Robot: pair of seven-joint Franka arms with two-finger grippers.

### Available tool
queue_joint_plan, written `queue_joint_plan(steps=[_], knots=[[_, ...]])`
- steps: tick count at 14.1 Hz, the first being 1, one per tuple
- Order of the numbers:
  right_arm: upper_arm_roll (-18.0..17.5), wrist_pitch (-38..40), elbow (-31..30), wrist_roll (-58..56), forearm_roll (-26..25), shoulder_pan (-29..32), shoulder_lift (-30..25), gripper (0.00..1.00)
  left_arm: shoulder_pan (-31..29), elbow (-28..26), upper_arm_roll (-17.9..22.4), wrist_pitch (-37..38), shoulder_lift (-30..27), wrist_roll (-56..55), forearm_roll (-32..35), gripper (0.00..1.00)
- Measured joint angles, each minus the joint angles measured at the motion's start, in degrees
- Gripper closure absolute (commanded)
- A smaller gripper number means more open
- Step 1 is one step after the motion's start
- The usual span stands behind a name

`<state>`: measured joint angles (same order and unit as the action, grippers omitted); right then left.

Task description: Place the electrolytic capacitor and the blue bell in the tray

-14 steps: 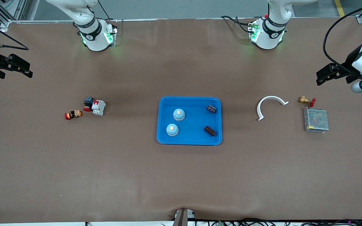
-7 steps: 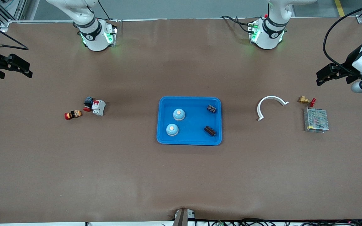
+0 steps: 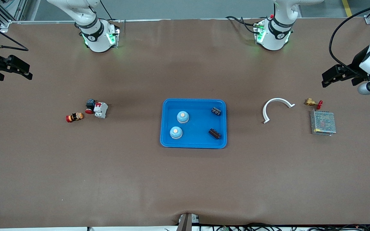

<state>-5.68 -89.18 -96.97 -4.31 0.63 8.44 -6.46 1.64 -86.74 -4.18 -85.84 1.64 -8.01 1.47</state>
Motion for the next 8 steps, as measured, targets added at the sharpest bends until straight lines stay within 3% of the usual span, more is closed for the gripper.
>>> queue_joint_plan(steps=[8], knots=[[0.0,-0.5,0.0,0.0,0.0,-0.5,0.5,0.00,0.1,0.0,0.0,0.0,0.0,0.0,0.0,0.00]])
